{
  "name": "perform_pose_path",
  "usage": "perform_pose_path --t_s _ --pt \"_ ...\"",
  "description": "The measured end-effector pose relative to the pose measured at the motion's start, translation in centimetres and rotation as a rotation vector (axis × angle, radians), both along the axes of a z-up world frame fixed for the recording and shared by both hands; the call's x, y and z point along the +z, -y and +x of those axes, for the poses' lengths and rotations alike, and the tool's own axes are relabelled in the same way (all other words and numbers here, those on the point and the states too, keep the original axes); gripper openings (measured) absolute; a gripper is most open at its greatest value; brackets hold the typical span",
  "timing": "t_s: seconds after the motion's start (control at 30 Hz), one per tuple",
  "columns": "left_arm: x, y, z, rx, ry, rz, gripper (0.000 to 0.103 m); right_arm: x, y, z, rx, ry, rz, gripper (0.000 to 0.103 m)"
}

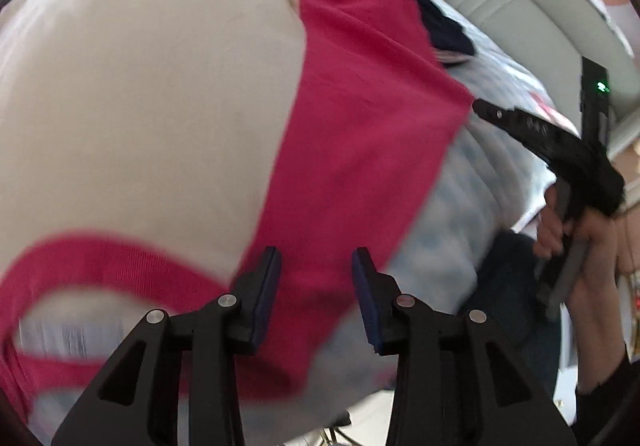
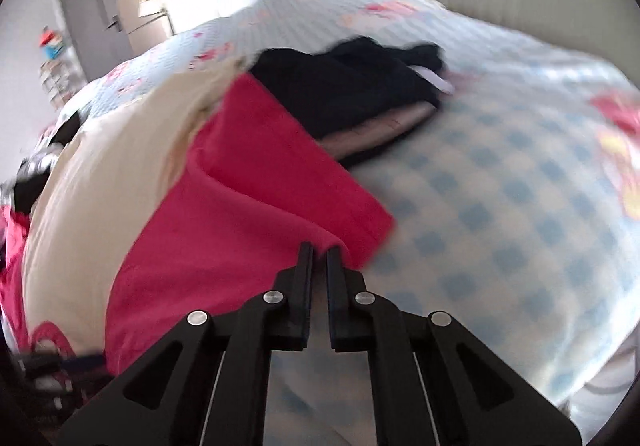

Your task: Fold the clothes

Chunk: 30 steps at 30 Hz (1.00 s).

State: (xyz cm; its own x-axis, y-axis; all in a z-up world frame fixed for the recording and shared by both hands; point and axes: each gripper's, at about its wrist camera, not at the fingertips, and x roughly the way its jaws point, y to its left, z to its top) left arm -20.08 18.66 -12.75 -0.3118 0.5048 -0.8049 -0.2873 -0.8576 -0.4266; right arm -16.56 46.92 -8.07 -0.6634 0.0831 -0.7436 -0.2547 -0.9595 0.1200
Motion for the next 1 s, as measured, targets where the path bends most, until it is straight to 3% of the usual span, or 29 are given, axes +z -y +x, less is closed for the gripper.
perform_pose_path --t_s 0.07,0.17,0.23,0.3,0.43,0.53,0.63,0.87,1.0 --pt "0.5 1.0 0.2 0.035 0.000 0.030 0.037 1.2 -0.6 1.6 -0.030 -0.048 -0.066 0.014" --pt "1.2 2.4 0.4 0.087 0.001 0.074 0.037 1.4 0.9 3.2 0.053 -0.088 -0.274 0.035" --pt "0.1 2.4 0.7 0.104 0.056 0.045 0.033 0.6 3.0 3.0 0.116 -0.050 -0.289 0.035" --pt "-0.8 2.0 2.2 0.089 0.074 -0.011 0.031 -0.7 4.4 2.7 0.127 0.014 -0.278 0.035" --pt "0.1 2.8 4.8 0.036 0.062 -0.015 0.033 -2.5 4.7 3.1 0.090 0.091 -0.292 0.036" --pt "1.4 4.0 5.5 0.041 0.070 0.042 0.032 -1.8 3.7 4.1 0.051 0.096 -0.305 0.041" --pt "3.8 5.2 5.5 0.061 0.015 0.063 0.033 0.1 3.5 4.5 0.057 0.067 -0.278 0.041" --pt "5.7 6.8 1.7 0.039 -0.011 -0.032 0.033 4.9 4.2 2.0 0.189 -0.003 -0.190 0.045" --pt "5.8 7.9 -3.6 0.038 -0.076 -0.100 0.033 6.5 7.2 -3.8 0.279 0.015 -0.080 0.050"
